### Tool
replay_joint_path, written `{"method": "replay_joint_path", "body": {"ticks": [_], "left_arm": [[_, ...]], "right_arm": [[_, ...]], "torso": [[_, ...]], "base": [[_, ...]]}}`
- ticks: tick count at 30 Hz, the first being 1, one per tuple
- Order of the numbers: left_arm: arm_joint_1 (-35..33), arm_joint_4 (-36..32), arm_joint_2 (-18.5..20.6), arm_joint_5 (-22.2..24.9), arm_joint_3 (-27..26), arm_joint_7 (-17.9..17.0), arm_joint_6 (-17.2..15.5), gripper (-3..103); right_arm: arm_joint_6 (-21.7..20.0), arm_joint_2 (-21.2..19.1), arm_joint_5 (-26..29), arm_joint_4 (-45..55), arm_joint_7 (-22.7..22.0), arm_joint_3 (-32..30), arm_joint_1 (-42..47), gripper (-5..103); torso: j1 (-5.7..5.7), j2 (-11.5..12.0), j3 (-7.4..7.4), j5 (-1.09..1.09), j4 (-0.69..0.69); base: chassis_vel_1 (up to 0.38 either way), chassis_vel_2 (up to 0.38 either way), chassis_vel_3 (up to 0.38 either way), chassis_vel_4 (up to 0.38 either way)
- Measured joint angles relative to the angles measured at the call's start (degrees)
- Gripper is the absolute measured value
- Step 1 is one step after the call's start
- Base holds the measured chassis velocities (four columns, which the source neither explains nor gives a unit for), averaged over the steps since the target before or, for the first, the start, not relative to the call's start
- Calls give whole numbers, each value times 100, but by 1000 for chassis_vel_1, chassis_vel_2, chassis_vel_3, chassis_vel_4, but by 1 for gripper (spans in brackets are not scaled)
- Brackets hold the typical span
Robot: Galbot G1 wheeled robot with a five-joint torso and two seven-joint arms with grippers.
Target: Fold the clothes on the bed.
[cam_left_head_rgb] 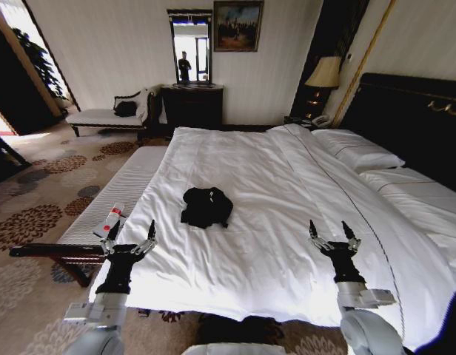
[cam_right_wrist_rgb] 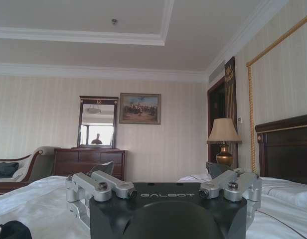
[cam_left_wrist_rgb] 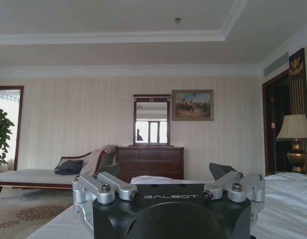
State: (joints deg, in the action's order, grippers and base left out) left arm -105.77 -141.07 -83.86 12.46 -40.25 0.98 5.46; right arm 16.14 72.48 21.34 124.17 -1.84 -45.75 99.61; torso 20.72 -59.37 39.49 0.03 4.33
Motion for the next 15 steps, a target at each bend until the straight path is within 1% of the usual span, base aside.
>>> {"method": "replay_joint_path", "body": {"ticks": [8, 15], "left_arm": [[18, 0, 8, 9, 23, 0, 5, 100], [23, 7, 15, -2, 35, 0, 5, 100]], "right_arm": [[25, -13, -10, 31, 21, -33, 18, 100], [37, -15, -8, 35, 37, -44, 16, 100]], "torso": [[1, 1, 1, 0, 0], [0, 0, 0, 0, 0]], "base": [[-36, 57, 33, -55], [0, 0, 0, 0]]}}
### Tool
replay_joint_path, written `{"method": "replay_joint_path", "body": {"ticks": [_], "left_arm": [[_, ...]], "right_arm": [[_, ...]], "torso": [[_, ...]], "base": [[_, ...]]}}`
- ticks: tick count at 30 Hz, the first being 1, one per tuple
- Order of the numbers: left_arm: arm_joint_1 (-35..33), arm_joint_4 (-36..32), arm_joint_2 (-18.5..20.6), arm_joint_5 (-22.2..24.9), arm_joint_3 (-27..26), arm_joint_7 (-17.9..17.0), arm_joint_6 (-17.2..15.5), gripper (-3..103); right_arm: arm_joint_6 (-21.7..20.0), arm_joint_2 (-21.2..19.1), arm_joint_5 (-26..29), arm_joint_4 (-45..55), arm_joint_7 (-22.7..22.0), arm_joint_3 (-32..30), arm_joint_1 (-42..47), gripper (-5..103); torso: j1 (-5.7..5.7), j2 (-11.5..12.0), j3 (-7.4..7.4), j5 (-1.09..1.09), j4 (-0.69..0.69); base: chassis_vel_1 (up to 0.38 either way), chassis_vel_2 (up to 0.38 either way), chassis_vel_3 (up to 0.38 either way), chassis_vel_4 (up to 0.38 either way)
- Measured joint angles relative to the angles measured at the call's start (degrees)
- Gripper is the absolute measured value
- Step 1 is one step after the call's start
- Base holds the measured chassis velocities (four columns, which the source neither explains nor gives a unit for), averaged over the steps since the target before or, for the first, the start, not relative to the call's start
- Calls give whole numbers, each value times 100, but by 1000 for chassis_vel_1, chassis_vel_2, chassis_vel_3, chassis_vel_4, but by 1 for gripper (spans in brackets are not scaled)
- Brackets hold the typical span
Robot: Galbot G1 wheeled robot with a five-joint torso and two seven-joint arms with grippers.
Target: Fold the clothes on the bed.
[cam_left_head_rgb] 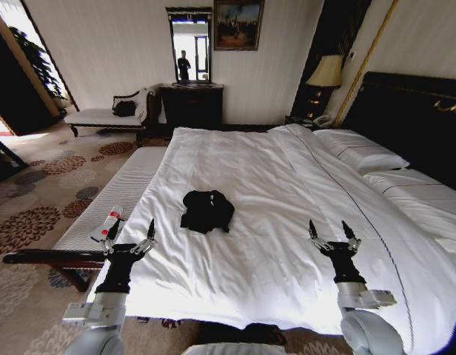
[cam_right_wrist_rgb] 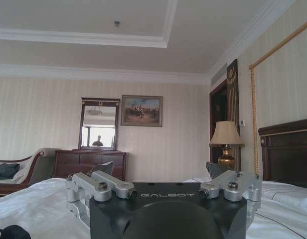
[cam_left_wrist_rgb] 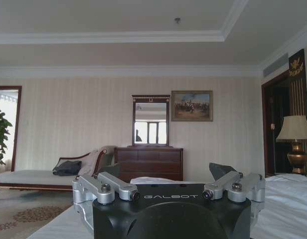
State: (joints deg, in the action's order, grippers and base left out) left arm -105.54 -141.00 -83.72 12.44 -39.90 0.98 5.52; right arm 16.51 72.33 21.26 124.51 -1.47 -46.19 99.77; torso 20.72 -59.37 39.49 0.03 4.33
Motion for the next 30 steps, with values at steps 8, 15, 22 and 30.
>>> {"method": "replay_joint_path", "body": {"ticks": [8, 15, 22, 30], "left_arm": [[-15, -14, 12, -1, -12, 2, 0, 100], [-32, -48, 15, -17, -3, 6, 0, 100], [-49, -57, 26, -16, -23, 5, 1, 100], [-51, -57, 8, -18, -15, 7, 16, 100]], "right_arm": [[-1, -4, 26, 0, -11, 7, -10, 100], [-1, -11, 59, 35, -32, -33, -1, 100], [-6, -4, 55, 35, -33, -49, -6, 100], [-9, 0, 52, 17, -34, -44, -2, 100]], "torso": [[0, 0, 0, 0, 0], [0, 0, 1, -1, 0], [0, 0, 0, 4, 0], [0, 0, 0, -4, 1]], "base": [[19, 24, -19, -28], [91, 130, -87, -130], [108, 160, -107, -140], [-10, 2, 13, -9]]}}
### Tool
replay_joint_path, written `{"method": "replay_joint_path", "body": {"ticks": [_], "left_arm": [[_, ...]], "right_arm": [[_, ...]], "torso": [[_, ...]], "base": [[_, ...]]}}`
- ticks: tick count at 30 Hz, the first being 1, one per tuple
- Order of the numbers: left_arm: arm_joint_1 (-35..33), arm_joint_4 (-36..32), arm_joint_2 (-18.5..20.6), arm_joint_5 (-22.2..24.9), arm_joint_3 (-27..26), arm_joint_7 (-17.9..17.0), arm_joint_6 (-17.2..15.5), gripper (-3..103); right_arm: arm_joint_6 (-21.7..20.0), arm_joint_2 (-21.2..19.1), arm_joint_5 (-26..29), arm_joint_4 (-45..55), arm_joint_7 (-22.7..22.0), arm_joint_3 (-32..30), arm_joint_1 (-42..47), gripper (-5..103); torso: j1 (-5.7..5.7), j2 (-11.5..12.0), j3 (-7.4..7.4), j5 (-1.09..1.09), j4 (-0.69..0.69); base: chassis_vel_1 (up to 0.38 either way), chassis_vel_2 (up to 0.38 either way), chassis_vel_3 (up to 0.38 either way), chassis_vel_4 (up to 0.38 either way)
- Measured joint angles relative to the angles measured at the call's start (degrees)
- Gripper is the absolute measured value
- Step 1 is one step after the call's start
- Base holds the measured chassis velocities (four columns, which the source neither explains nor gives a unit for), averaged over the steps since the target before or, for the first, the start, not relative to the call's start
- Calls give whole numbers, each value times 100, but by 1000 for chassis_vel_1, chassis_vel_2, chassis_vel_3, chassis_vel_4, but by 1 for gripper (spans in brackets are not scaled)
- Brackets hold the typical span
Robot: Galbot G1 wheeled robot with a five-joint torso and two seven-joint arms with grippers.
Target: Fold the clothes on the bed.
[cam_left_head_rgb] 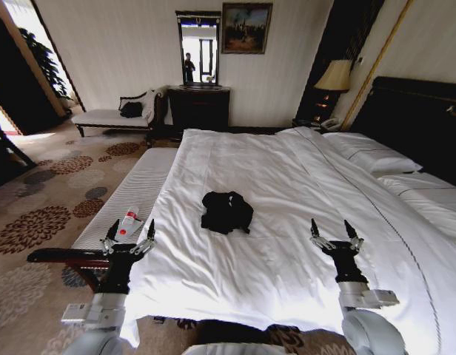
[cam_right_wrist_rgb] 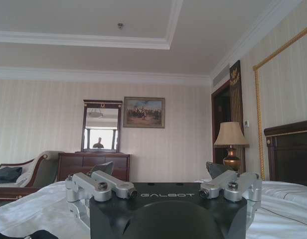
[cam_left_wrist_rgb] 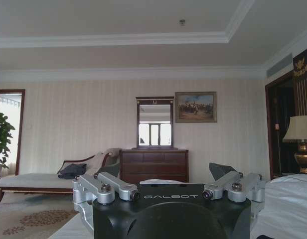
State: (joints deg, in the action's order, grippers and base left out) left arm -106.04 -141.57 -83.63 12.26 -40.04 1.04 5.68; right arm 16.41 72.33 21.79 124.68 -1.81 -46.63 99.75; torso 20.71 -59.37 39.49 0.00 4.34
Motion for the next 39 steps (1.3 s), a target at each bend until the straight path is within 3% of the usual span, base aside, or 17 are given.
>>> {"method": "replay_joint_path", "body": {"ticks": [14, 28, 33, 37, 39], "left_arm": [[20, 37, -13, -24, 7, 2, 4, 100], [200, 47, 35, 100, -159, -100, -106, 100], [342, 47, 104, 215, -295, -228, -411, 100], [482, 161, 318, 373, -352, -440, -1024, 100], [533, 219, 403, 443, -369, -468, -1141, 100]], "right_arm": [[196, -6, -8, -36, -93, 46, -88, 100], [140, -160, 135, -21, -104, 102, -197, 100], [-240, -463, 695, 138, -220, 240, -320, 100], [-555, -879, 955, 119, -375, 305, -454, 100], [-591, -956, 955, 77, -384, 310, -488, 100]], "torso": [[5, 2, 2, 4, -2], [-2, -1, -1, 4, -1], [1, 0, 0, 3, -1], [0, 0, 0, 4, -1], [0, 0, 0, 4, -1]], "base": [[-87, 78, 78, -77], [-12, 13, 13, -10], [0, 0, 0, 0], [0, 0, 0, 0], [0, 0, 0, 0]]}}
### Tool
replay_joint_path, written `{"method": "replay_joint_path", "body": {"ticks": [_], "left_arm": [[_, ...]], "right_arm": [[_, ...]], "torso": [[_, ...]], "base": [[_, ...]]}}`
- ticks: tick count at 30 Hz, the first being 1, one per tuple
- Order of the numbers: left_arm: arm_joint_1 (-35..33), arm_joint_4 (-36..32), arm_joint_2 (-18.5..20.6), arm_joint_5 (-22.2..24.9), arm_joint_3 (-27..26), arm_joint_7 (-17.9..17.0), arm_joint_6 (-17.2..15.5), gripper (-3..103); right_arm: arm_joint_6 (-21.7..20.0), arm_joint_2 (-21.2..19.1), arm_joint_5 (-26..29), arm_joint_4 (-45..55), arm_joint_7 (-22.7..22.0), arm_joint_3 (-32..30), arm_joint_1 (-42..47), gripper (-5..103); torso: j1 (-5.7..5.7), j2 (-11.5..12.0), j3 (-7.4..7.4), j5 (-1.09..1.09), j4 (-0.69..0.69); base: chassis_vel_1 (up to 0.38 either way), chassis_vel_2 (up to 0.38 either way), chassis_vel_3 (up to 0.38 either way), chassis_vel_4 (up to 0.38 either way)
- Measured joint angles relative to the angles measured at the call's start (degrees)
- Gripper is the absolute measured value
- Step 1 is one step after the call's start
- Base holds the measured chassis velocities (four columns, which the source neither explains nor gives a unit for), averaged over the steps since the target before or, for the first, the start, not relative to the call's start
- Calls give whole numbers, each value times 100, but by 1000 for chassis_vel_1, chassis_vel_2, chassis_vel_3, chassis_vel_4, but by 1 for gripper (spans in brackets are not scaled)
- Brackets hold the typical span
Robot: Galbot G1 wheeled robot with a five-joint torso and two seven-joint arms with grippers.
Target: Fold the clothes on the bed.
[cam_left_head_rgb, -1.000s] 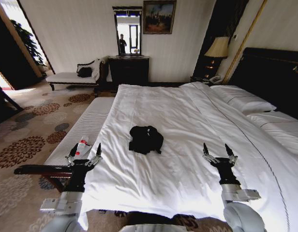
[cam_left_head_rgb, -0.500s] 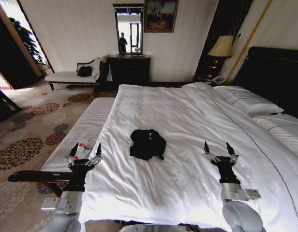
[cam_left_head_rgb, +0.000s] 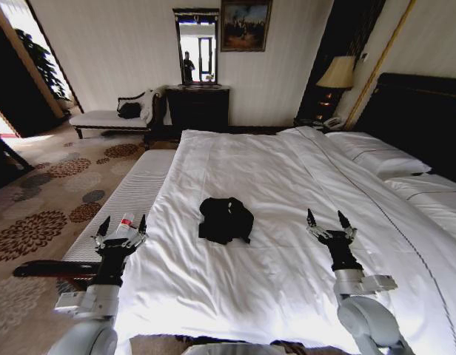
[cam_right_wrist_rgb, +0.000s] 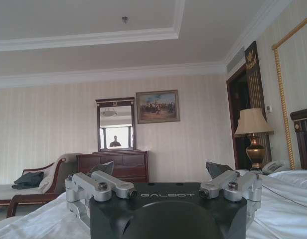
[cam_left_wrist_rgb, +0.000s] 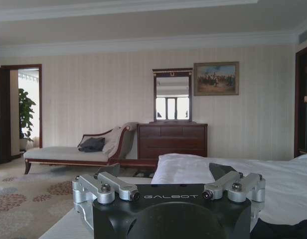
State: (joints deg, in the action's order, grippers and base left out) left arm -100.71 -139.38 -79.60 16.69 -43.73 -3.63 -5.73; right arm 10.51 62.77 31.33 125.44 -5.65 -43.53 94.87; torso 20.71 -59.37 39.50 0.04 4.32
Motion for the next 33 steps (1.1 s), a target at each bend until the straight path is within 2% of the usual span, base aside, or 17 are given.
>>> {"method": "replay_joint_path", "body": {"ticks": [1, 3, 5, 6, 9, 10, 11, 13, 14, 16, 17, 20, 23, 26, 28, 31, 33], "left_arm": [[33, 35, 50, 55, -8, -12, -63, 100], [219, 189, 303, 511, -11, -65, -337, 100], [284, 241, 378, 689, 9, -73, -412, 100], [363, 328, 480, 921, 48, -74, -499, 100], [703, 677, 792, 1921, 265, -105, -742, 100], [703, 677, 792, 1921, 265, -105, -742, 100], [915, 908, 899, 2499, 377, -119, -821, 100], [1249, 1249, 1026, 3196, 555, -139, -887, 100], [1249, 1249, 1026, 3196, 555, -139, -887, 100], [1737, 1710, 1143, 4007, 854, -300, -946, 100], [1737, 1710, 1143, 4007, 854, -300, -946, 100], [2603, 2367, 1109, 4809, 1364, -592, -970, 100], [3007, 2696, 1015, 4959, 1604, -687, -968, 100], [3627, 3218, 777, 5314, 2073, -860, -944, 100], [3688, 3265, 739, 5388, 2135, -917, -944, 100], [3829, 3373, 560, 5836, 2334, -1458, -1061, 100], [3833, 3374, 536, 5954, 2354, -1554, -1100, 100]], "right_arm": [[-18, -34, 0, -24, -8, 2, -17, 100], [-147, -160, -6, -146, -124, 30, -100, 100], [-181, -180, -20, -190, -176, 44, -130, 100], [-217, -194, -46, -249, -237, 69, -165, 100], [-316, -223, -108, -425, -422, 203, -309, 100], [-316, -223, -108, -425, -422, 203, -309, 100], [-344, -251, -112, -478, -486, 272, -376, 100], [-334, -388, -110, -550, -545, 335, -402, 100], [-334, -388, -110, -550, -545, 335, -402, 100], [-223, -621, -58, -641, -560, 360, -343, 100], [-223, -621, -58, -641, -560, 360, -343, 100], [-120, -848, 143, -745, -574, 382, -309, 100], [-59, -908, 202, -801, -596, 408, -320, 100], [225, -1063, 302, -958, -599, 358, -195, 100], [277, -1074, 339, -988, -592, 310, -144, 100], [498, -1024, 782, -1099, -580, -99, 198, 100], [531, -985, 840, -1111, -581, -175, 227, 100]], "torso": [[0, 0, 0, 0, 0], [0, 0, 0, 0, 0], [0, 0, 0, 0, 0], [0, 1, 0, 0, 0], [0, 1, 0, -1, 1], [0, 1, 0, -1, 1], [0, 1, 0, -1, 1], [1, 1, 0, 0, -1], [1, 1, 0, 0, -1], [1, 1, 1, -1, -1], [1, 1, 1, -1, -1], [1, 2, 1, -1, 1], [1, 2, 1, -2, 2], [2, 2, 1, -1, 0], [2, 2, 1, -2, 0], [2, 2, 0, -2, 4], [2, 2, 0, -2, 3]], "base": [[0, 0, 0, 0], [0, 0, 0, 0], [0, 0, 0, 0], [0, 0, 0, 0], [0, 0, 0, 0], [0, 0, 0, 0], [0, 0, 0, 0], [0, 0, 0, 0], [0, 0, 0, 0], [0, 0, 0, 0], [0, 0, 0, 0], [0, 0, 0, 0], [0, 0, 0, 0], [0, 0, 0, 0], [0, 0, 0, 0], [0, 0, 0, 0], [0, 0, 0, 0]]}}
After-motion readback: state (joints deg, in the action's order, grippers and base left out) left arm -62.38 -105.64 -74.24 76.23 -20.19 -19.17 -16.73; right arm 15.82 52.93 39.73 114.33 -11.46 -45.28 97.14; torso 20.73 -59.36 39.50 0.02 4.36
